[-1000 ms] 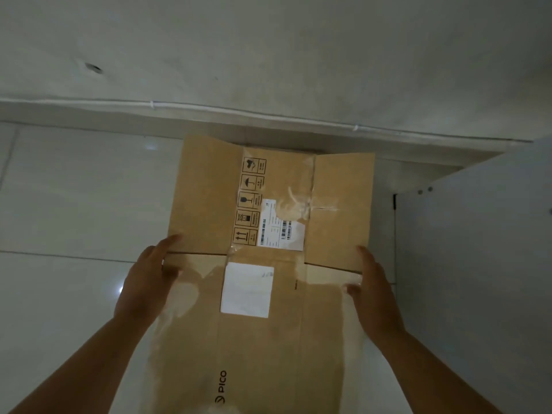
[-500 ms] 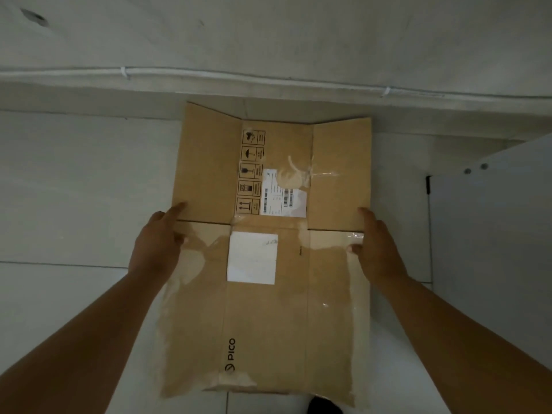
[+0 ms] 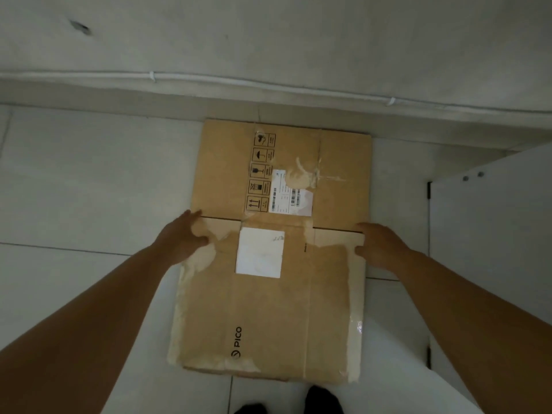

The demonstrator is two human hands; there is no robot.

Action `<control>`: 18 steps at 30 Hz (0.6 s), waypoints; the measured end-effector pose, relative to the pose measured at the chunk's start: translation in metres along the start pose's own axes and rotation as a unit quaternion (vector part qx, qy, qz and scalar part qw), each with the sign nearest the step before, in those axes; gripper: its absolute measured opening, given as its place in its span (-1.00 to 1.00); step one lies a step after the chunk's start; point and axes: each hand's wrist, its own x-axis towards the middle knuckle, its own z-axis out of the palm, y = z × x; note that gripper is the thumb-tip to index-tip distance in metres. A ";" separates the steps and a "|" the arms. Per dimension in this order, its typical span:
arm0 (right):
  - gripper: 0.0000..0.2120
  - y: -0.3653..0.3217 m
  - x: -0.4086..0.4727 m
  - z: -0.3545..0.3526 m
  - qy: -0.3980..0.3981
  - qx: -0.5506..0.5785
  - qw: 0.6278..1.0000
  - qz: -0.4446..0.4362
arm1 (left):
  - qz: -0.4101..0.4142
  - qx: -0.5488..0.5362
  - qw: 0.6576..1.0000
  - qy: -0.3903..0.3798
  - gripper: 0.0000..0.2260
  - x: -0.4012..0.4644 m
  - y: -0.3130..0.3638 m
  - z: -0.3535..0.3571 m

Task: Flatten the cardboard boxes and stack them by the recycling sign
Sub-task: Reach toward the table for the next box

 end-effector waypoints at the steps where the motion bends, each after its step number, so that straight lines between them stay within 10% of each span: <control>1: -0.43 -0.005 -0.009 -0.012 -0.006 -0.021 1.000 -0.006 | 0.019 -0.021 1.000 0.013 -0.40 -0.012 0.007 -0.007; 10: -0.47 -0.075 -0.156 -0.158 0.010 -0.186 0.975 -0.126 | 0.163 -0.030 0.985 -0.039 -0.52 -0.147 0.111 -0.136; 18: -0.51 -0.133 -0.360 -0.348 0.169 -0.248 0.944 -0.140 | 0.292 0.062 0.951 0.079 -0.60 -0.321 0.250 -0.328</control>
